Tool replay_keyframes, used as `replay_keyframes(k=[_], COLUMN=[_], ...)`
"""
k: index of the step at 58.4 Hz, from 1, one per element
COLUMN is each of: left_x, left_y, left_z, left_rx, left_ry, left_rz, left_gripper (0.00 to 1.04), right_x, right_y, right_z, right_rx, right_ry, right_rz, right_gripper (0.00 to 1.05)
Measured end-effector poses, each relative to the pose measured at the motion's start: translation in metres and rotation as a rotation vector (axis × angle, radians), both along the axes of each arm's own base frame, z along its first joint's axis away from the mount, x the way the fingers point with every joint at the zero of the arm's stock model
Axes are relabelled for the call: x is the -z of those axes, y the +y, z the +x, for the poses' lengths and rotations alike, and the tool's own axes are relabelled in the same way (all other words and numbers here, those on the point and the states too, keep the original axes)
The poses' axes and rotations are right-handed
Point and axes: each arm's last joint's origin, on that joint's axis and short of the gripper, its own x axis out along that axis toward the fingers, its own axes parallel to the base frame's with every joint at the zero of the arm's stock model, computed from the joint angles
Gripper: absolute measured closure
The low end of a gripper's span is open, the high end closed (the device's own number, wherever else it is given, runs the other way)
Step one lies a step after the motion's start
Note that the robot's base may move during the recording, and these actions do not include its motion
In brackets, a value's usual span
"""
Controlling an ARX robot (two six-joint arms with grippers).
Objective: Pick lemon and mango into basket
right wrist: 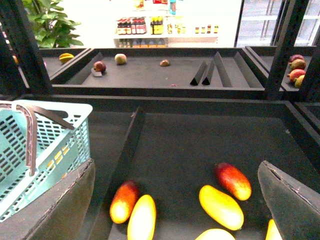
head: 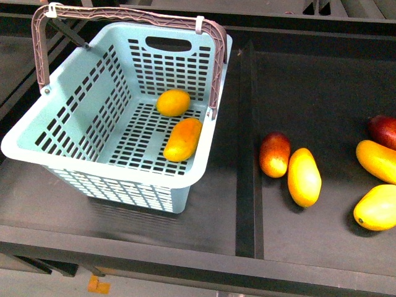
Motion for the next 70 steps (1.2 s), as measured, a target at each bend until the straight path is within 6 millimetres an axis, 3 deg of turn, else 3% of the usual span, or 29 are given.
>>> replay_keyframes(k=[3,9,15,30,50,70], left_x=[0.0,0.024,0.034,0.047,0.064,0.057], left_y=[0.009,0.017,0.024,0.037,0.037,0.037], left_z=[-0.019,-0.051,-0.076,-0.112,-0.139,-0.156], left_rx=[-0.017,0.004,-0.004,0.0,-0.001,-0.004], left_ry=[-0.069,-0.032,-0.038,-0.036,-0.03,-0.056], left_rz=[0.145,0.254,0.276,0.282,0.284,0.285], left_gripper=[0.74,1.02,1.02,1.02,1.02,1.02], right_x=[0.0,0.0,0.0,0.0,0.0,0.0], right_y=[0.0,0.0,0.0,0.0,0.0,0.0], right_z=[0.0,0.0,0.0,0.0,0.0,0.0], right_rx=[0.0,0.0,0.0,0.0,0.0,0.0], right_ry=[0.0,0.0,0.0,0.0,0.0,0.0], right_rz=[0.0,0.0,0.0,0.0,0.0,0.0], right_gripper=[0.09,0.09,0.09,0.09,0.09,0.09])
